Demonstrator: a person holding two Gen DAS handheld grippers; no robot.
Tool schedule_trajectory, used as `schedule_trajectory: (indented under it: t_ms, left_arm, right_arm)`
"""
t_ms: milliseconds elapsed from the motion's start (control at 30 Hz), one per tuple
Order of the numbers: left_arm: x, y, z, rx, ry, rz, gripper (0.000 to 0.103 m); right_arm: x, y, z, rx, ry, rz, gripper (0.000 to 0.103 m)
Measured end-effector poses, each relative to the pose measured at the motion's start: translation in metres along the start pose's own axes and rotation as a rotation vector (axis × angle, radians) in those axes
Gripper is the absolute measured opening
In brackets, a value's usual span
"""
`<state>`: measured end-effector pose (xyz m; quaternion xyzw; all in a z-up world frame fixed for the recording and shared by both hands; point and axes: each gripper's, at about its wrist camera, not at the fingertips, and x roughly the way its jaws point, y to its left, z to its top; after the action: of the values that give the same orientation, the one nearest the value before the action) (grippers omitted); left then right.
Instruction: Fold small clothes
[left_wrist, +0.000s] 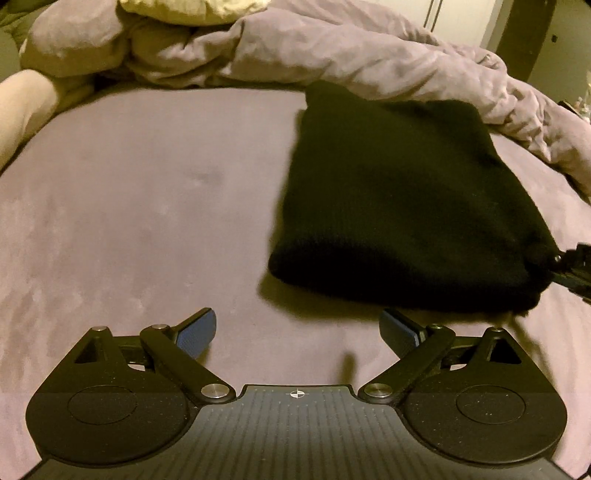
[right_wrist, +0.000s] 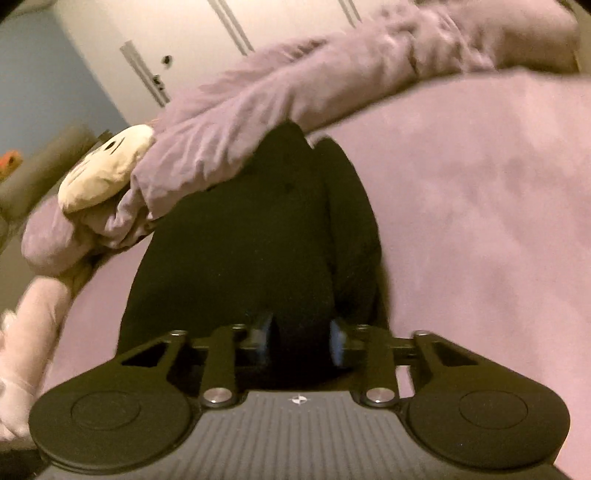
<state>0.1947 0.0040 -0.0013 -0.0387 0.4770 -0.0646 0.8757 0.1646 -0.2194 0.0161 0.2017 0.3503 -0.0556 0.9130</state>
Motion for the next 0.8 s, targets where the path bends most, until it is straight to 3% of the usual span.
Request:
schedule_trajectory:
  t_ms: [133,300,467,600,633,733,800]
  left_arm:
    - [0.007,-0.004,-0.001,0.005,0.020,0.006,0.098]
    - [0.002,-0.004,-0.006,0.022,0.030,0.037,0.098]
    - [-0.017,-0.006,-0.011,0.043,0.026,0.060,0.100]
    - [-0.033,-0.015,-0.017,0.069,0.009,0.079,0.101]
    - [-0.038,-0.019,-0.019,0.077,0.004,0.078,0.101]
    - [-0.052,-0.028,-0.024,0.093,-0.003,0.076,0.101]
    - [-0.058,-0.032,-0.026,0.100,-0.009,0.082,0.101]
  right_arm:
    - [0.011,0.000,-0.011,-0.094,-0.001,-0.088,0.019]
    - [0.023,0.003,-0.012,-0.157,0.009,-0.113,0.022]
    - [0.002,0.008,-0.008,-0.169,0.029,-0.116,0.034]
    - [-0.024,0.012,-0.022,-0.180,0.065,-0.131,0.034]
    - [-0.030,0.012,-0.027,-0.180,0.083,-0.123,0.038]
    - [-0.052,0.016,-0.044,-0.191,0.149,-0.108,0.075]
    - [-0.068,0.019,-0.052,-0.217,0.157,-0.091,0.083]
